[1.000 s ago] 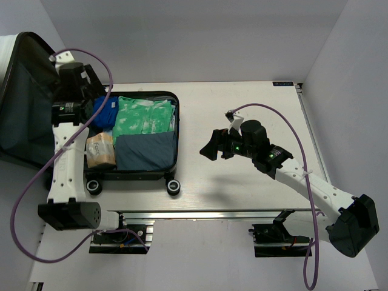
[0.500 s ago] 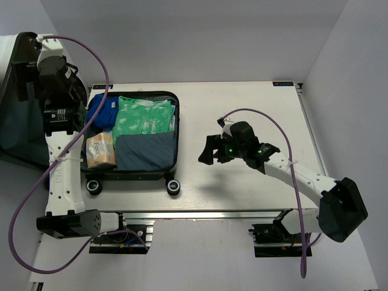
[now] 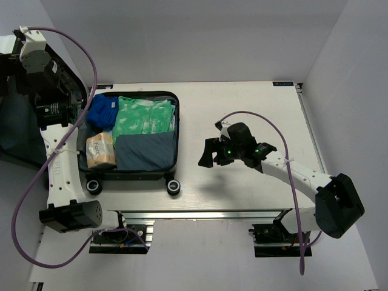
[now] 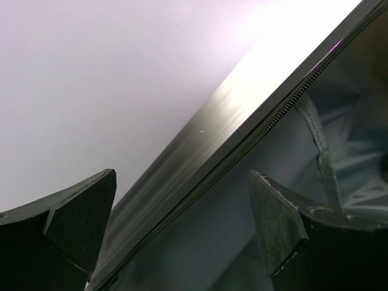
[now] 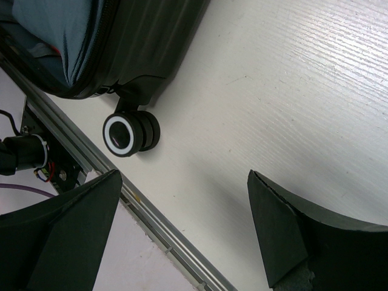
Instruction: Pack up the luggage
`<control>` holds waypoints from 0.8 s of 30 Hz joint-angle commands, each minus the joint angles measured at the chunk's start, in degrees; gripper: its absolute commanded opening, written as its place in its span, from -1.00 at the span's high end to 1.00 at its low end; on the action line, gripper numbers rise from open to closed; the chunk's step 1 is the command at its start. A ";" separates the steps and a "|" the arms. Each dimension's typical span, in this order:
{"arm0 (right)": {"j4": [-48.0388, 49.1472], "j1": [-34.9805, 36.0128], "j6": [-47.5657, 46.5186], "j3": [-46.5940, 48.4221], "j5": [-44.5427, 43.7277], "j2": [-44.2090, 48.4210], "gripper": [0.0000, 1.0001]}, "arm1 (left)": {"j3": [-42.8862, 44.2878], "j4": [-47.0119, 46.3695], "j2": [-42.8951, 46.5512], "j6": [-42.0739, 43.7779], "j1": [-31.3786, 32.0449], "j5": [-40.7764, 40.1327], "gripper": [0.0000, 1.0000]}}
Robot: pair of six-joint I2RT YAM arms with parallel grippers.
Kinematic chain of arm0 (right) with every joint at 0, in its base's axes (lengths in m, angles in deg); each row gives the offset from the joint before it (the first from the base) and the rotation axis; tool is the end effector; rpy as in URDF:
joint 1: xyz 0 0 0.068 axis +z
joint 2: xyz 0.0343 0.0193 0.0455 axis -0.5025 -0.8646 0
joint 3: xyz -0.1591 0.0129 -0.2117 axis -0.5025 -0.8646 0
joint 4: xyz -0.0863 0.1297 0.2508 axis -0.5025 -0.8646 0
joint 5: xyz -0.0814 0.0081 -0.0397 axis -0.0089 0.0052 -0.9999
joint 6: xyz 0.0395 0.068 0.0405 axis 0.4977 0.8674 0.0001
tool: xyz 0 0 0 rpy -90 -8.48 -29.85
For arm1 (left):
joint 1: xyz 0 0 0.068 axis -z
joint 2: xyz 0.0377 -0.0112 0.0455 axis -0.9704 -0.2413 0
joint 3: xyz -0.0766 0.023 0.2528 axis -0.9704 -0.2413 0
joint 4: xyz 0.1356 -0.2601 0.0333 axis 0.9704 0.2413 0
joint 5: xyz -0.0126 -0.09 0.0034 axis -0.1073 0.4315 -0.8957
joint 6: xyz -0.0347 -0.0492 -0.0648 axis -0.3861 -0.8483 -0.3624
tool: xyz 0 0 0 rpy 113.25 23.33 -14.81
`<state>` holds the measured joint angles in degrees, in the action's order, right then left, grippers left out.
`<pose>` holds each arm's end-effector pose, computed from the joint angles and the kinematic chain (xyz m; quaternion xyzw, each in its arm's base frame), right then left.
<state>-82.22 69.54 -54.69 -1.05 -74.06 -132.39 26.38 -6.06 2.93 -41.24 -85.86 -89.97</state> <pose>0.2646 0.2446 0.2031 -0.1621 0.8709 0.3446 0.3107 0.3012 0.1171 0.5511 -0.1881 0.6477 0.5532 0.4890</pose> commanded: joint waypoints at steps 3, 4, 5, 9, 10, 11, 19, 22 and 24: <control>-0.65 -0.26 -1.63 2.56 0.47 0.68 -0.79 | -0.28 -0.43 -4.36 -1.25 -4.58 -0.01 -0.96; -0.92 -0.35 -1.80 2.74 0.38 0.77 -0.79 | -0.37 -1.83 -5.07 -1.86 -5.20 -1.67 -0.96; -0.92 -0.53 -1.89 2.83 0.29 0.68 -0.79 | 0.06 -1.67 -5.69 -2.48 -5.73 -2.12 -0.96; -1.71 -0.35 -2.33 2.91 -0.58 0.33 -0.78 | 1.91 0.79 -5.61 -6.43 -6.35 -0.98 -0.53; -1.62 -0.35 -2.33 2.83 -0.59 0.24 -0.78 | 2.09 1.40 -5.09 -7.74 -6.35 -1.07 -0.29; -1.62 -0.44 -2.33 2.83 -0.59 0.16 -0.79 | 2.87 1.93 -4.82 -8.97 -6.35 -1.33 0.23; 1.01 -0.35 -0.93 0.28 0.90 0.68 -0.79 | 15.44 28.55 -6.04 -37.69 -3.89 31.14 1.00; 1.71 -0.44 -0.40 0.01 1.35 1.38 -0.78 | 16.59 29.45 -7.45 -44.03 -3.27 46.88 1.00; 2.15 -0.44 -0.31 -0.34 0.74 1.91 -0.78 | 15.89 28.40 -7.80 -47.03 -1.52 52.25 1.00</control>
<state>-82.59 69.28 -55.54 -0.61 -73.89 -132.32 42.31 26.37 -3.19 -57.83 -92.11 -69.77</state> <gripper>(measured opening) 0.891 0.160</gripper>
